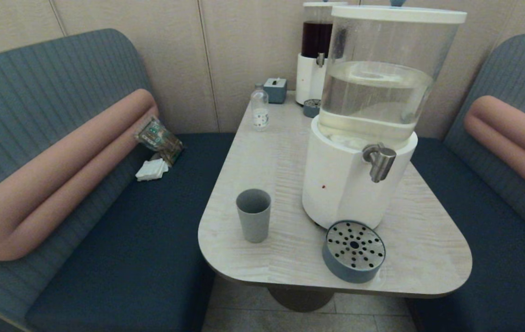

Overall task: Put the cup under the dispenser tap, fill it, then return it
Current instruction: Pick up the cup

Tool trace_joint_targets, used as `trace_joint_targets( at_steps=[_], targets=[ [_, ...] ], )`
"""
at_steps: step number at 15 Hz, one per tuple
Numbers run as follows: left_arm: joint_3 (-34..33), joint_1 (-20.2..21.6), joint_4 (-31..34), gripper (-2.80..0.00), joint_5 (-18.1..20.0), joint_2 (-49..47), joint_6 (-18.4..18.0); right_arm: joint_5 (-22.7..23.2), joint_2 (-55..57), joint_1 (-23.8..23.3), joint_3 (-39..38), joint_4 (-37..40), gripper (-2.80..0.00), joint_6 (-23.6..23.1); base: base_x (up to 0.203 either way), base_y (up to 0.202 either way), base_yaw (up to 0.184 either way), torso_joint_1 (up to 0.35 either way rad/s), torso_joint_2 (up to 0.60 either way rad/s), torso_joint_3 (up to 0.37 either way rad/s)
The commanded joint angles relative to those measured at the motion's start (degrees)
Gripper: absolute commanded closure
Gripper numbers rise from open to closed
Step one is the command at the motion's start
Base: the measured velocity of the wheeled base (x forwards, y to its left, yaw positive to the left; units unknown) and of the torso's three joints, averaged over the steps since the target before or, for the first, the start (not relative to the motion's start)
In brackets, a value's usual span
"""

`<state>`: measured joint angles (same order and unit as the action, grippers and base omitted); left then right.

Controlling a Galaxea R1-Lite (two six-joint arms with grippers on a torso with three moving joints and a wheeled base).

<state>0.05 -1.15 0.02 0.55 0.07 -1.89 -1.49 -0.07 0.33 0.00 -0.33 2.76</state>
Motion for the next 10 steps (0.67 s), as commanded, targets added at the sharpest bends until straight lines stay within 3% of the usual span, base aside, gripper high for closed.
trace_joint_targets(
  at_steps=[1,7,10],
  targets=[
    [0.0,0.0,0.0,0.00,0.0,0.1,0.0,0.0,0.1,0.0,0.0,0.0,0.00,0.1,0.000,0.000,0.000,0.000,0.00,0.000],
    [2.8,0.0,0.5,0.00,0.4,0.0,0.7,0.0,0.1,0.0,0.0,0.0,0.00,0.0,0.000,0.000,0.000,0.000,0.00,0.000],
    [18.6,0.1,6.6,0.00,4.6,-3.4,5.3,0.0,0.1,0.0,-0.1,0.0,0.00,0.0,0.000,0.000,0.000,0.000,0.00,0.000]
  ],
)
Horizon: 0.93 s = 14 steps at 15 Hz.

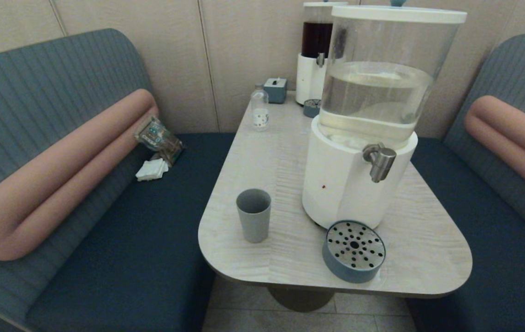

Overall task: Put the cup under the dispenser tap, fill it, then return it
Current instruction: Pick up the cup

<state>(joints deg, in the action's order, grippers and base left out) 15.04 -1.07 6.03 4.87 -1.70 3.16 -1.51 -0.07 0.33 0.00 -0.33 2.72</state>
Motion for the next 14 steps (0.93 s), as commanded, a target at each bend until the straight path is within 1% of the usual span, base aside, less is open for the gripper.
trace_joint_targets(
  at_steps=[1,2,4,5,6,7,8,9,10,11,12,13,14],
  targets=[
    [8.1,-0.1,1.7,0.00,1.5,-5.9,1.7,-0.1,0.1,0.0,0.0,0.0,0.00,0.0,0.000,0.000,0.000,0.000,0.00,0.000],
    [11.7,-0.5,1.6,0.00,2.3,-11.9,3.3,-0.1,0.1,0.0,-0.1,0.0,0.00,0.0,0.000,0.000,0.000,0.000,0.00,0.000],
    [17.0,-1.3,-0.8,0.00,4.2,-25.5,5.9,-0.1,0.1,0.0,0.0,0.0,0.00,0.0,0.000,0.000,0.000,0.000,0.00,0.000],
    [18.7,-1.5,-3.5,0.00,7.0,-32.3,6.8,0.0,0.1,0.0,-0.1,0.0,0.00,0.0,0.000,0.000,0.000,0.000,0.00,0.000],
    [19.4,-1.7,-7.8,0.00,11.8,-38.3,7.6,-0.1,0.1,0.0,0.0,0.0,0.00,0.0,0.000,0.000,0.000,0.000,0.00,0.000],
    [19.2,-1.8,-14.2,0.00,18.3,-44.0,8.2,-0.1,0.1,0.0,0.0,0.0,0.00,0.0,0.000,0.000,0.000,0.000,0.00,0.000],
    [18.1,-1.7,-22.3,0.00,25.2,-49.8,8.6,-0.1,0.1,0.0,0.0,0.0,0.00,0.0,0.000,0.000,0.000,0.000,0.00,0.000],
    [16.5,-1.3,-32.9,0.00,31.6,-55.7,8.6,0.0,0.1,0.0,-0.1,0.0,0.00,0.0,0.000,0.000,0.000,0.000,0.00,0.000],
    [14.7,-0.9,-43.6,0.00,36.2,-61.2,8.1,-0.1,0.1,0.0,0.0,0.0,0.00,0.0,0.000,0.000,0.000,0.000,0.00,0.000],
    [12.9,-0.6,-53.8,0.00,39.6,-66.9,7.4,0.0,0.1,0.0,0.0,0.0,0.00,0.0,0.000,0.000,0.000,0.000,0.00,0.000],
    [11.1,-0.4,-63.9,0.00,42.1,-72.6,6.6,-0.1,0.1,0.0,0.0,0.0,0.00,0.0,0.000,0.000,0.000,0.000,0.00,0.000],
    [9.3,-0.3,-73.1,-1.71,44.4,-77.8,6.1,0.0,0.0,0.0,0.0,0.0,0.00,0.0,0.000,0.000,0.000,0.000,0.00,0.000],
    [7.8,-0.1,-81.5,-2.80,46.8,-83.1,5.6,0.0,0.0,0.0,0.0,0.0,0.00,0.0,0.000,0.000,0.000,0.000,0.00,0.000]
  ],
)
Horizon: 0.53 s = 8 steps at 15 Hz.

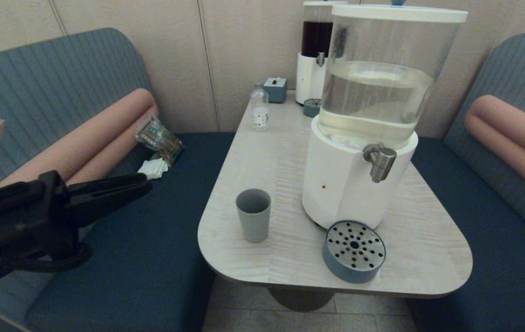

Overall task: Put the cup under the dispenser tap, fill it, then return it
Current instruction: Pick up the cup

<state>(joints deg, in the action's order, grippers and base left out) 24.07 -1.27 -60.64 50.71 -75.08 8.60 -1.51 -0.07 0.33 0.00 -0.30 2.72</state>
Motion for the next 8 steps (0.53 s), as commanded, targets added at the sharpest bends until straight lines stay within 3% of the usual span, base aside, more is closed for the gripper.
trace_joint_targets(
  at_steps=[1,3,6,8],
  targets=[
    [-2.4,0.5,-19.7,-2.80,3.5,-14.7,-1.0,0.0,0.1,0.0,-0.1,0.0,0.00,0.0,0.000,0.000,0.000,0.000,0.00,0.000],
    [-3.0,2.0,-24.6,-2.80,9.0,-22.4,-5.8,-0.1,0.1,0.0,0.0,0.0,0.00,0.0,0.000,0.000,0.000,0.000,0.00,0.000],
    [-0.2,4.3,-26.6,-2.80,16.1,-32.1,-15.1,0.0,0.0,0.0,0.0,0.0,0.00,0.0,0.000,0.000,0.000,0.000,0.00,0.000],
    [3.6,5.2,-27.0,-2.80,19.5,-36.3,-18.0,0.0,0.1,0.0,-0.1,0.0,0.00,0.0,0.000,0.000,0.000,0.000,0.00,0.000]
  ],
)
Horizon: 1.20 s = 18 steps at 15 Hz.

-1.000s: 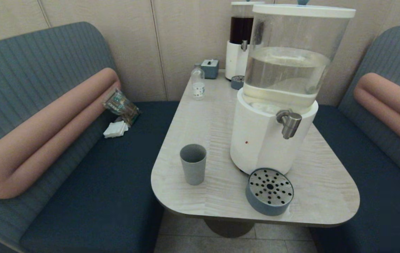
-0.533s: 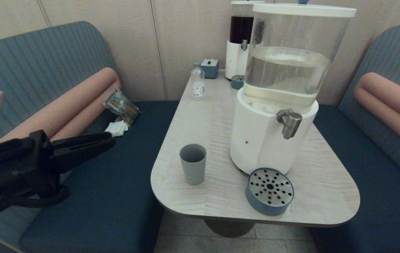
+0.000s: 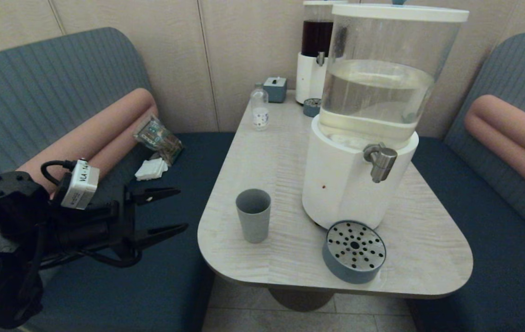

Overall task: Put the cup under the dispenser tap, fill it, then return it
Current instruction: Pick up the cup

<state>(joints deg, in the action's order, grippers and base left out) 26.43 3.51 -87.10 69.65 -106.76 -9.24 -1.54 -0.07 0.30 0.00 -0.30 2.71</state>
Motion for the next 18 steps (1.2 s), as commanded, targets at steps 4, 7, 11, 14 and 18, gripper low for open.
trace_joint_targets(
  at_steps=[4,7,11,14,18],
  targets=[
    [4.3,0.5,-0.6,-2.80,1.4,-11.4,-0.7,0.0,0.0,0.0,-0.1,0.0,0.00,0.0,0.000,0.000,0.000,0.000,0.00,0.000],
    [6.0,0.4,-0.6,-2.80,1.4,-15.2,-0.8,0.0,0.1,0.0,0.0,0.0,0.00,0.0,0.000,0.000,0.000,0.000,0.00,0.000],
    [11.5,-1.2,-0.6,-2.80,1.6,-20.5,-0.7,0.0,0.0,0.0,0.0,0.0,0.00,0.0,0.000,0.000,0.000,0.000,0.00,0.000],
    [14.1,-4.2,-0.6,-2.80,1.4,-23.3,-0.4,0.0,0.1,0.0,0.0,0.0,0.00,0.0,0.000,0.000,0.000,0.000,0.00,0.000],
    [20.1,-6.5,-0.6,-2.80,0.7,-28.9,0.3,0.0,0.1,0.0,0.0,0.0,0.00,0.0,0.000,0.000,0.000,0.000,0.00,0.000]
  ],
)
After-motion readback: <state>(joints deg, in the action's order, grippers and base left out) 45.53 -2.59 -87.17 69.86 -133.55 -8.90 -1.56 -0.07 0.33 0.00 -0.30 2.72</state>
